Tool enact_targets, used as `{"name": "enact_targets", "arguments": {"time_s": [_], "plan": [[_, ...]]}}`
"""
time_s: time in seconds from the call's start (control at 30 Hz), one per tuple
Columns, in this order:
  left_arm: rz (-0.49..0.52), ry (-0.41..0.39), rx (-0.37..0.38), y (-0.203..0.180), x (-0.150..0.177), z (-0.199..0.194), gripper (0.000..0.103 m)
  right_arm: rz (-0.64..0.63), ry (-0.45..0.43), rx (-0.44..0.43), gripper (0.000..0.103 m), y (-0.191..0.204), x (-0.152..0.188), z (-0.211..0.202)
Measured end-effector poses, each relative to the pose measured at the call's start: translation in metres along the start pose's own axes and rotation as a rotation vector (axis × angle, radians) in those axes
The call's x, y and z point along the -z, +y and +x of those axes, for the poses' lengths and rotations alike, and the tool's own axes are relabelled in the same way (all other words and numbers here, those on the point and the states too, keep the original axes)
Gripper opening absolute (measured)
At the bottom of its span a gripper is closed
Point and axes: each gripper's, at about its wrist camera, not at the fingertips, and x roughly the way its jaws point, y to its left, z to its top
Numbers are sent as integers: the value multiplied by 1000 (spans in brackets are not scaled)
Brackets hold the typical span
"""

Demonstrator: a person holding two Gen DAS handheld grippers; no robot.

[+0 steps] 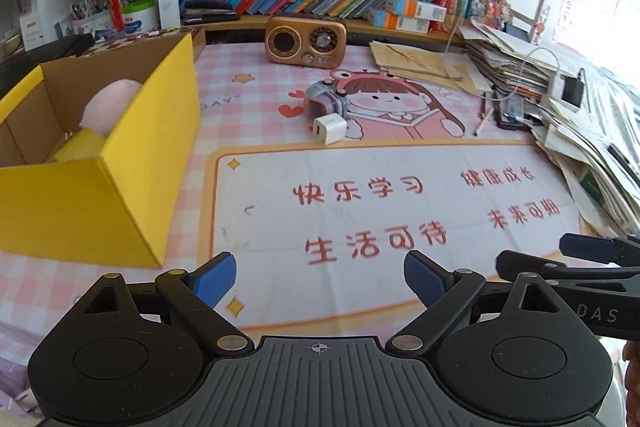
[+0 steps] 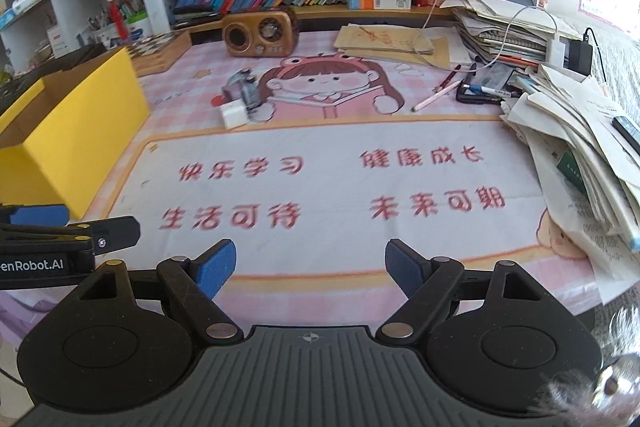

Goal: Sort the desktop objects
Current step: 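Move both grippers toward the white charger cube and grey toy car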

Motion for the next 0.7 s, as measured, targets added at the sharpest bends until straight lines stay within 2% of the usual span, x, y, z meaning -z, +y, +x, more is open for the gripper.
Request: {"name": "enact_targets", "arguments": {"time_s": [0.3, 0.7], "plan": [[-25, -17, -34, -17, -23, 28, 93, -15, -11, -8, 79, -28, -33, 31], [-51, -42, -83, -22, -55, 69, 92, -53, -56, -67, 79, -37, -86, 75]]}}
